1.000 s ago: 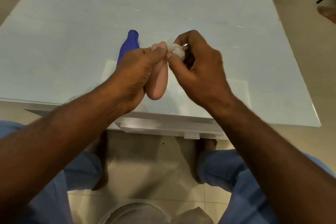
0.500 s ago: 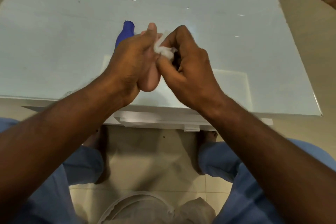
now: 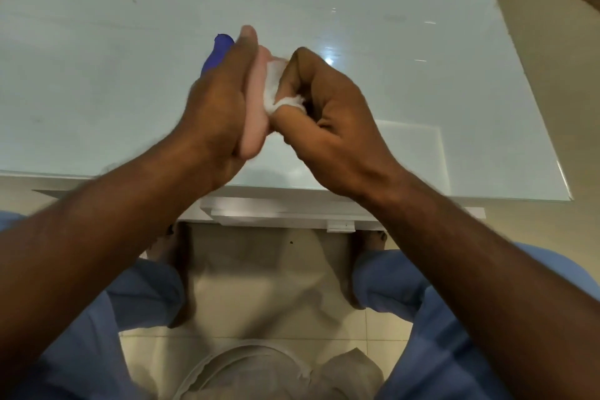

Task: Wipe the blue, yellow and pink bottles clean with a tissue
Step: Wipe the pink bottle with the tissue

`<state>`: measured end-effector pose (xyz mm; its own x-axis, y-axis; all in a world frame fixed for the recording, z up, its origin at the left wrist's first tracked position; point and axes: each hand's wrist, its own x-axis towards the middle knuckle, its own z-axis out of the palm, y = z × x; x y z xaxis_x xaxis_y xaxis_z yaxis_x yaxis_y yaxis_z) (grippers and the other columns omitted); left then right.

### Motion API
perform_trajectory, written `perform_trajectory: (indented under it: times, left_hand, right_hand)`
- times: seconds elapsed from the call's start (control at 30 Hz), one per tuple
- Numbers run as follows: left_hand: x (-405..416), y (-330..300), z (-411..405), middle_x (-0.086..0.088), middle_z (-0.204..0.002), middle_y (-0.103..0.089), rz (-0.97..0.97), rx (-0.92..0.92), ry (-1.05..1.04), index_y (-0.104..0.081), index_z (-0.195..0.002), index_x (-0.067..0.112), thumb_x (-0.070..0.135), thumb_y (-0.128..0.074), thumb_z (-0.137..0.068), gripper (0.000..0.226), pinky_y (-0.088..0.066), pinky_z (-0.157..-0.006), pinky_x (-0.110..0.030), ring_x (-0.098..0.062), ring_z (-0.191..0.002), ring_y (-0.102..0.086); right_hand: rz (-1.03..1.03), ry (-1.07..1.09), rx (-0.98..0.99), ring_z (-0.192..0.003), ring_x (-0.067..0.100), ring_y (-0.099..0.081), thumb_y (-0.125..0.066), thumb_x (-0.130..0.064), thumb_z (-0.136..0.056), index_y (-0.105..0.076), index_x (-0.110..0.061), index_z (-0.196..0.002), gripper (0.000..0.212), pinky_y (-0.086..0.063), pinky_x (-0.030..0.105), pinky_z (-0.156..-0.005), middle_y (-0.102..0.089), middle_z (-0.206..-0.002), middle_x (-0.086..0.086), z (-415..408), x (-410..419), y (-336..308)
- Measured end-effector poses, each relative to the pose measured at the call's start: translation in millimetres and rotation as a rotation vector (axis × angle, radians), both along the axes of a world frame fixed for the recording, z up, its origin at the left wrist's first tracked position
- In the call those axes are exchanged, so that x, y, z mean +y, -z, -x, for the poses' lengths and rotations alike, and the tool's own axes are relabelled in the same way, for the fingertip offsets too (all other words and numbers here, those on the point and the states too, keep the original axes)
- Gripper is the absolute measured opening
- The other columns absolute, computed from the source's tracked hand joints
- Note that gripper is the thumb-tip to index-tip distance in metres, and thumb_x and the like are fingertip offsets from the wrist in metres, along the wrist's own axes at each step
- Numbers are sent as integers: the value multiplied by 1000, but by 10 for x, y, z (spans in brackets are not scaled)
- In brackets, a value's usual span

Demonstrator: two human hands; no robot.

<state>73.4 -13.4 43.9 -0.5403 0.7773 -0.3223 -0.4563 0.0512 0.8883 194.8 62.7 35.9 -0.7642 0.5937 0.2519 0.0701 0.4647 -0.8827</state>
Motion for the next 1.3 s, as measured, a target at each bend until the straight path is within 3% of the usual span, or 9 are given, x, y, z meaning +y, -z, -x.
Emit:
perform_trajectory:
  times: [0.2,0.37,0.53,0.73,0.8,0.9,1.07,1.17,1.3]
  left_hand:
    - [-2,37,-182,-3,-104,-79,-11,161,83,-80,-97,39,41,-47,-107,34,-63,-80,-34,-19,-99,-77]
    - [17,19,-8,-12,-128,-70,11,65,2,-43,-153,16,50,-57,-98,66,-62,-83,-32,-23,-109,-74]
    - [-25,5,-182,7,-97,-80,30,118,113,-78,-75,52,40,-49,-106,44,-63,-88,-43,-19,-103,-75]
    - [-7,18,-51,-6,-127,-70,42,115,-10,-45,-152,23,47,-55,-101,57,-60,-73,-27,-18,-102,-75]
    - [-19,30,-89,1,-107,-77,32,170,76,-69,-123,46,45,-51,-104,26,-61,-81,-35,-21,-103,-75]
    - [-12,-5,-174,17,-79,-77,46,223,134,-73,-67,58,40,-45,-107,52,-62,-89,-42,-25,-102,-75]
    - [-25,-44,-22,-1,-110,-77,20,198,24,-64,-131,13,47,-44,-106,47,-60,-82,-31,-14,-97,-76]
    - [-15,-42,-42,1,-117,-76,14,221,68,-61,-138,28,53,-53,-99,47,-61,-92,-38,-17,-105,-75]
    - [-29,-27,-164,25,-74,-74,23,281,178,-72,-64,59,38,-44,-108,56,-63,-87,-39,-9,-87,-74]
  right_hand:
    - [94,169,88,-67,25,-63,-61,-9,-100,-53,-11,-92,12,-56,36,-53,-59,-80,7,12,69,-21]
    - [27,48,-20,-58,11,-50,-65,-9,-90,-55,-13,-81,14,-43,26,-53,-52,-67,-4,36,3,-5]
    - [176,220,50,-67,26,-63,-63,-8,-100,-54,-14,-87,16,-54,33,-50,-62,-82,15,50,77,-42]
    - [166,17,-46,-53,6,-48,-61,-8,-88,-53,-14,-72,19,-41,22,-53,-52,-60,-8,18,26,-27]
    - [171,87,-29,-55,8,-51,-61,-8,-90,-53,-16,-74,20,-43,21,-52,-56,-63,1,28,49,-65]
    - [323,159,37,-51,6,-52,-59,5,-95,-52,-9,-76,24,-43,17,-47,-55,-64,6,31,89,-132]
    - [302,-30,-75,-47,9,-49,-60,-4,-82,-55,6,-72,15,-42,19,-47,-52,-58,4,-4,49,-102]
    - [256,61,-39,-52,6,-53,-61,-3,-89,-55,-7,-70,21,-44,15,-49,-55,-62,0,18,63,-110]
    - [349,191,73,-49,3,-52,-58,7,-95,-50,-13,-69,34,-43,14,-46,-54,-62,2,17,112,-132]
